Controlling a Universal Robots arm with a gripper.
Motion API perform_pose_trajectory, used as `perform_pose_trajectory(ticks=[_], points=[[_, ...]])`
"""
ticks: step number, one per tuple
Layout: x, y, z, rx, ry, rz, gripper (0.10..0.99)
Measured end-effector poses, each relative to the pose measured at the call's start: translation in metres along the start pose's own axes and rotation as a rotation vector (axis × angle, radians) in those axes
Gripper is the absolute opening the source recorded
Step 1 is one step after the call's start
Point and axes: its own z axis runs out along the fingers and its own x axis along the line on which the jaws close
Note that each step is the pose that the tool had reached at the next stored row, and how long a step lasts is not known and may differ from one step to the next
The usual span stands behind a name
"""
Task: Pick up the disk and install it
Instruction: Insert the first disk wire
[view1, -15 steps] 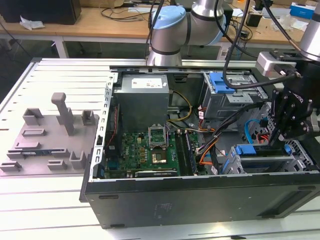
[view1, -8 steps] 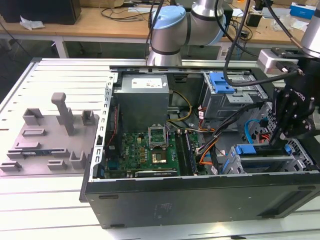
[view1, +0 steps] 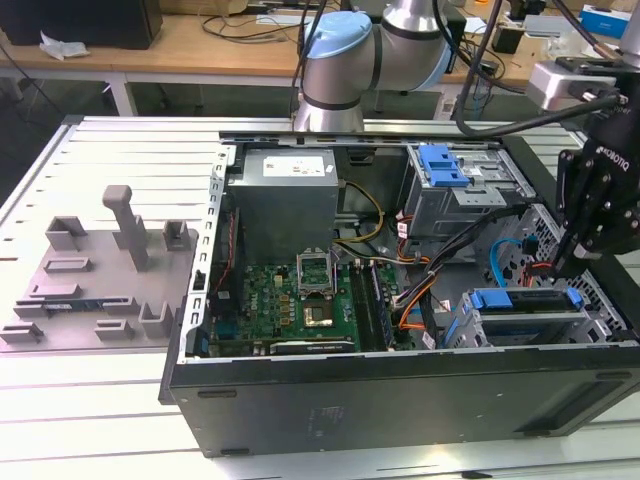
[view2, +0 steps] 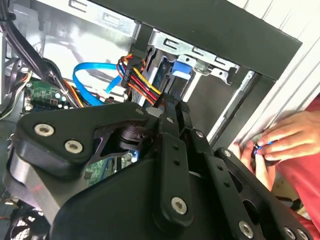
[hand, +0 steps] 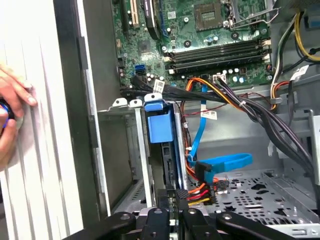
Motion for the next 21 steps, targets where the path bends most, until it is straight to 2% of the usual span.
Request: perform_pose_trajectory(ticks=[3,4,5,6,7,12,21], points=[[-0.0002,0.0,0.0,0.0,0.0003,0.0,0.169],[-0.0002,0.0,0.0,0.0,-0.0019,0.0,0.169],[-0.0003,0.0,0.0001,-0.001,-0.0124,0.0,0.169],[-0.0003,-0.0001,0.0001,-0.003,-0.0341,0.0,0.169],[-0.0003,0.0,0.0001,-0.004,-0.0421,0.0,0.169],[0.0001,0.0,0.0009,-0.005,-0.0441,0.0,0.169],[0.0032,-0.0004,0.0066,-0.005,-0.045,0.0,0.169]])
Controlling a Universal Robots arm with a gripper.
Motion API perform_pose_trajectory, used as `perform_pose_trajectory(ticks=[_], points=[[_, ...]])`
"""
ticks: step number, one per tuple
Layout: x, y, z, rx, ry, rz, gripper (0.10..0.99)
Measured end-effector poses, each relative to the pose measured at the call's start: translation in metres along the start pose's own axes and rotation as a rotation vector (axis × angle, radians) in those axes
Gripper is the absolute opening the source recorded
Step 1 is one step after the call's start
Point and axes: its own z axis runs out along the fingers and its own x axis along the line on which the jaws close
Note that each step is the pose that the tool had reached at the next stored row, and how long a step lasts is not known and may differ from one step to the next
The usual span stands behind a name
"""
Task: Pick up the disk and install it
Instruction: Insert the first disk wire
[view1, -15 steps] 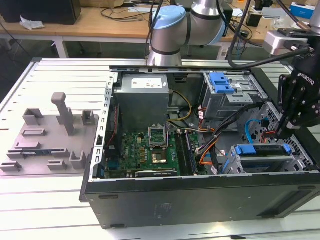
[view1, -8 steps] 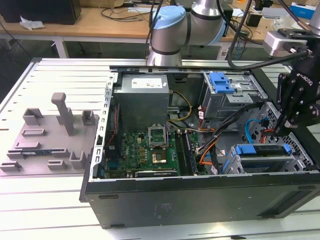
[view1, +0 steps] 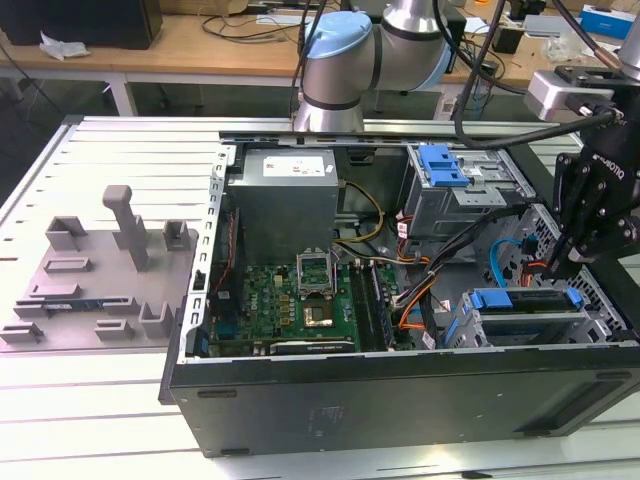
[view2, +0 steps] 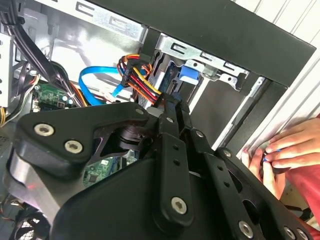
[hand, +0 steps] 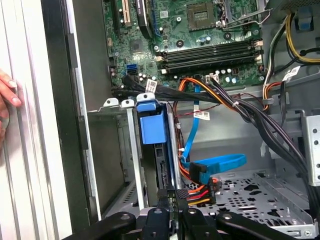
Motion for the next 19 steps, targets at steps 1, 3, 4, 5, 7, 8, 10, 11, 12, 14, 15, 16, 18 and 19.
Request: perform_pose_trajectory(ticks=[1,3,4,5,7,8,10,11,12,14,15,16,18,19], points=[[0.0002,0.0,0.0003,0.0,0.0002,0.0,0.169],[0.0001,0.0,0.0013,0.0,0.0,-0.001,0.169],[0.0001,0.0,0.0014,0.0,0.0,-0.003,0.169],[0.0,0.0,0.0017,0.001,-0.0002,-0.012,0.169],[-0.0004,0.0001,0.0018,0.003,-0.0007,-0.027,0.169],[-0.0004,0.0001,0.0017,0.004,-0.0006,-0.029,0.169],[-0.0004,0.0001,0.0017,0.004,-0.0005,-0.029,0.169],[-0.0003,0.0006,0.0019,0.004,-0.0008,-0.029,0.169],[-0.0003,0.0013,0.002,0.004,-0.0008,-0.029,0.169],[-0.0001,0.0029,0.0027,0.004,-0.0006,-0.03,0.169],[-0.0001,0.0029,0.0027,0.004,-0.0004,-0.031,0.169],[0.0001,0.0028,0.0028,0.004,-0.0005,-0.031,0.169],[0.0006,0.0027,0.0029,0.004,-0.0006,-0.031,0.169],[0.0009,0.0027,0.003,0.004,-0.0006,-0.031,0.169]])
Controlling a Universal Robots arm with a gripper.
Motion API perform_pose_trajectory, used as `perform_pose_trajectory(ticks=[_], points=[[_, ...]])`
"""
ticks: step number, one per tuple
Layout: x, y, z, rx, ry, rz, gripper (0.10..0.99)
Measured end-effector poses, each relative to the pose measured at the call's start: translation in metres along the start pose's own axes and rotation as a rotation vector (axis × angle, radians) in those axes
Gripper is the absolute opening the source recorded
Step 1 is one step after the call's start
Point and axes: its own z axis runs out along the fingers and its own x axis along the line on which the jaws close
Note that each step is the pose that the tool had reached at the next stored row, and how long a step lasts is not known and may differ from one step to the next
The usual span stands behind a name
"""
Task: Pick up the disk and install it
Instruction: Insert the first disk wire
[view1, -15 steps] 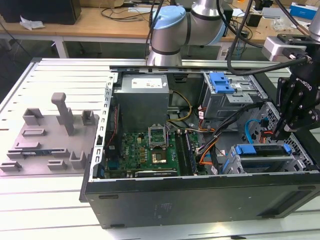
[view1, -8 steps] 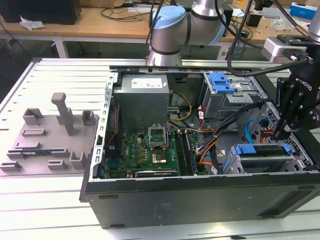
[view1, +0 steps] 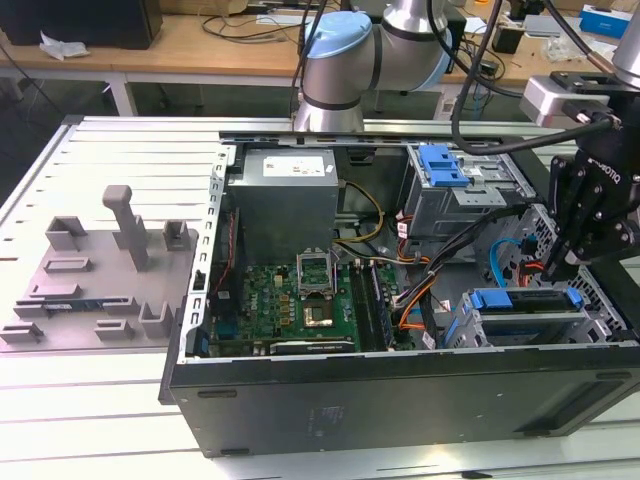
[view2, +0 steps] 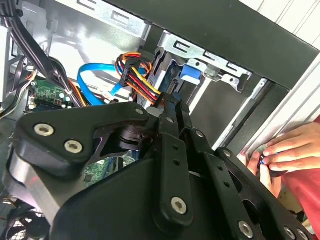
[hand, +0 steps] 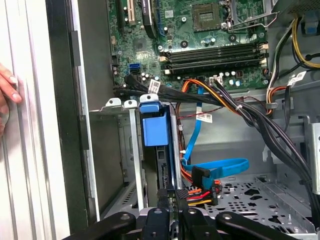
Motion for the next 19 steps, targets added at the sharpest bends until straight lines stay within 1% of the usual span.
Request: perform_pose_trajectory(ticks=[4,14,16,19], points=[[0.0012,-0.0002,0.0003,0.0,0.0001,0.0,0.169],[0.0011,-0.0007,0.0014,0.0,0.0001,0.0,0.169],[0.0011,-0.0009,0.0061,0.0,0.0001,0.0,0.169],[0.002,-0.0012,0.0086,0.0,0.0,0.0,0.169]])
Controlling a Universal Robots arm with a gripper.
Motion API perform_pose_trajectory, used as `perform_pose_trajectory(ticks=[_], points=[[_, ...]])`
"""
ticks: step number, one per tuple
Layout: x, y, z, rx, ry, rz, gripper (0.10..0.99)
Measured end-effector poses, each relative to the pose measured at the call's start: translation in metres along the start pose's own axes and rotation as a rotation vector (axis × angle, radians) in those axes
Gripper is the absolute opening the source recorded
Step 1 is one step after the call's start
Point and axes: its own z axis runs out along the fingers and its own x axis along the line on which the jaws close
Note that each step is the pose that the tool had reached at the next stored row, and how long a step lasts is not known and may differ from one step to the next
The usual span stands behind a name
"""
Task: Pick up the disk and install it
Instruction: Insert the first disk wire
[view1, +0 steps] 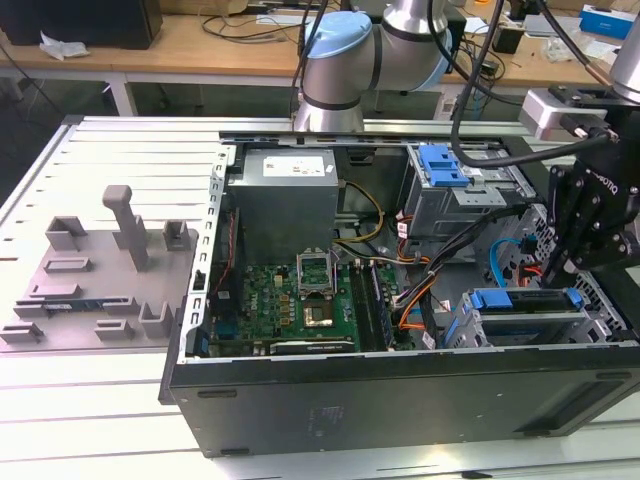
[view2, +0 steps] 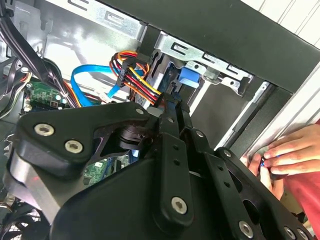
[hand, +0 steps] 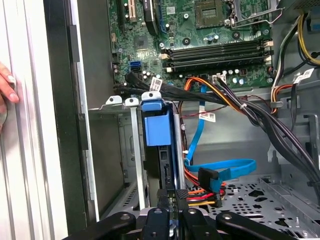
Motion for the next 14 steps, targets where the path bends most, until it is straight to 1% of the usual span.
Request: perform_pose_trajectory(ticks=[12,14], points=[[-0.0008,-0.0005,0.0076,0.002,-0.0003,-0.014,0.169],[-0.0011,-0.0005,0.01,0.002,-0.0002,-0.017,0.169]])
